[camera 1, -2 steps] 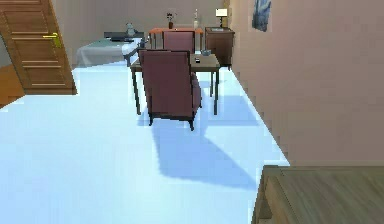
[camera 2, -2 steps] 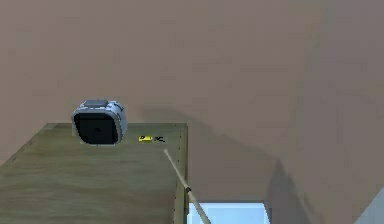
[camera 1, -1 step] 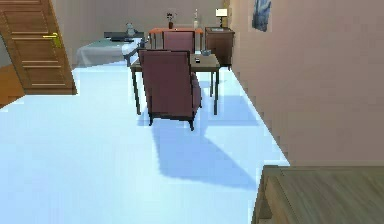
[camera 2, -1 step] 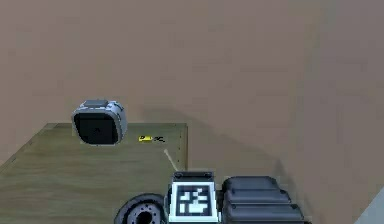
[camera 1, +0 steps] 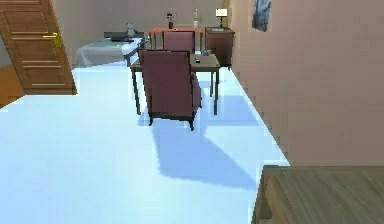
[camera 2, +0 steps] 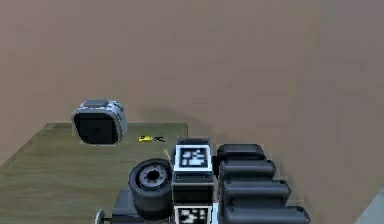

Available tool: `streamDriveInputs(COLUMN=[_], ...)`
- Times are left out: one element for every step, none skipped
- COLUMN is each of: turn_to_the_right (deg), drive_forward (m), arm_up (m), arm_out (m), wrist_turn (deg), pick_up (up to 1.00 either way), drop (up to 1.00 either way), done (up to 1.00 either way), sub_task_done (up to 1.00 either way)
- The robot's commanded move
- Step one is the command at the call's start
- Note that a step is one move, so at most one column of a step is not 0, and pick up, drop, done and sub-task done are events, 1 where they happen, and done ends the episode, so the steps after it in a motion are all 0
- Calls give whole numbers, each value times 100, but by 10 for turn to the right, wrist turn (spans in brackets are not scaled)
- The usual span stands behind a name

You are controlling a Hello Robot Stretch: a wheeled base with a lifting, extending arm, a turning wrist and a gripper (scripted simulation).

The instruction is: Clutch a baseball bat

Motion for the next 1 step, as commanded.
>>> streamDriveInputs(turn_to_the_right=[0], drive_forward=[0], arm_up=[0], arm_out=[0], wrist_turn=[450], pick_up=[0], drop=[0], done=[0], sub_task_done=[0])
